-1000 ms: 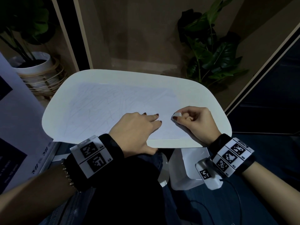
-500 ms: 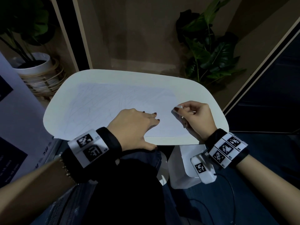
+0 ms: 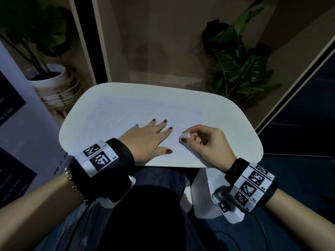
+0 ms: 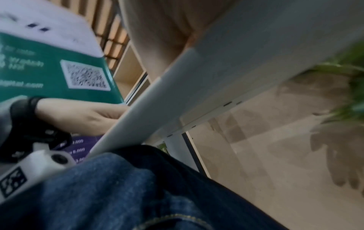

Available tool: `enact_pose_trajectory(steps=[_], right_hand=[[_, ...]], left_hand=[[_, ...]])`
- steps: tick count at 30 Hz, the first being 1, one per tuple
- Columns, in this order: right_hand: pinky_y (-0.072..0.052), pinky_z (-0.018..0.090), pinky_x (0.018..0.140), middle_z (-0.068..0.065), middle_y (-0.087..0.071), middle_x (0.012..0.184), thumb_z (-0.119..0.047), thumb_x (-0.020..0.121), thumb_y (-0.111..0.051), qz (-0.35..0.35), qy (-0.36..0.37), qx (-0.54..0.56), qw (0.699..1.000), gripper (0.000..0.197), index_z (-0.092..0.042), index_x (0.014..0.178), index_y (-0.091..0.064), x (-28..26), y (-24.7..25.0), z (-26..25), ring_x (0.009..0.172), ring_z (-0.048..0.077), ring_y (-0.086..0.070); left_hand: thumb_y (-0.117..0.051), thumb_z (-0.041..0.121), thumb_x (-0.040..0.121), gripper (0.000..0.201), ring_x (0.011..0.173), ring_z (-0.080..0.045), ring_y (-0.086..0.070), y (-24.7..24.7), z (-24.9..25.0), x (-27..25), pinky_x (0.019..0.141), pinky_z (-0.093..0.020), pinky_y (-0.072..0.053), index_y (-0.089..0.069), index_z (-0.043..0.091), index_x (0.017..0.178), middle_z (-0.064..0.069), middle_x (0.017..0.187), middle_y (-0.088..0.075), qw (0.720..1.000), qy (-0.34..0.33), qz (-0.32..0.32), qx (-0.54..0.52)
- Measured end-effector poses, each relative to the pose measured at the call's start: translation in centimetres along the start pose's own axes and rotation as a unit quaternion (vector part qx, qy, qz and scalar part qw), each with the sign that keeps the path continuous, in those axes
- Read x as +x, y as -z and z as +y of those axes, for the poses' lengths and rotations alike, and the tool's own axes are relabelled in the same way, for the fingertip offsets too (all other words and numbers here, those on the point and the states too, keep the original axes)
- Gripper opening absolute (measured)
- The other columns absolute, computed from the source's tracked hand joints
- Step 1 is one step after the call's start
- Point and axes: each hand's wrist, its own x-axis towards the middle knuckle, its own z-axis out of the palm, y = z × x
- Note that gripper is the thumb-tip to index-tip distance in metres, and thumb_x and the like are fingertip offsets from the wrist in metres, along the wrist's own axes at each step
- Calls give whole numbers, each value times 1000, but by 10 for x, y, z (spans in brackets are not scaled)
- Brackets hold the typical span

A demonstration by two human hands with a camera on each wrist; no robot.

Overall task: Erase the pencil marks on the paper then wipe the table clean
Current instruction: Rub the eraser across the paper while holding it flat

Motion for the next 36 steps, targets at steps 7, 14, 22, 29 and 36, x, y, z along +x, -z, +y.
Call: enact_pose_trajectory(steps=[7,14,22,29,36], right_hand=[[-37,26,59,-6,-57,64,-18,84,-78,-86,18,8,996,7,-19,90,-77,-2,-4,-9,59,28,-41],[-36,24,58,-6,-58,63,-20,86,-77,-105,16,13,994,7,-19,93,-77,1,-1,-6,57,26,-40],[-35,27,58,-3,-59,66,-17,85,-78,-106,20,21,994,7,-18,92,-76,5,0,-2,56,31,-37],[-43,30,62,2,-62,70,-17,84,-78,-66,16,25,997,7,-17,90,-74,6,-2,0,61,27,-48],[-41,31,62,4,-60,66,-16,84,-79,-48,2,43,998,6,-15,89,-75,5,-2,1,61,21,-47]], left_hand=[[-17,60,99,69,148,-16,22,0,-1,-3,121,-52,-1,18,34,153,9,159,28,999,8,-42,-10],[-16,60,99,68,148,-16,23,0,0,-3,121,-52,-1,18,35,153,9,159,29,999,14,-49,-2],[-15,59,100,66,148,-16,22,-2,0,-3,120,-52,-1,18,37,153,9,159,28,999,15,-43,-1],[-15,56,101,61,148,-16,23,0,2,-5,120,-53,1,17,43,151,9,159,29,999,15,-46,-8],[-14,57,101,61,147,-15,24,-4,1,-4,120,-52,1,18,43,151,10,158,30,999,16,-41,-1]])
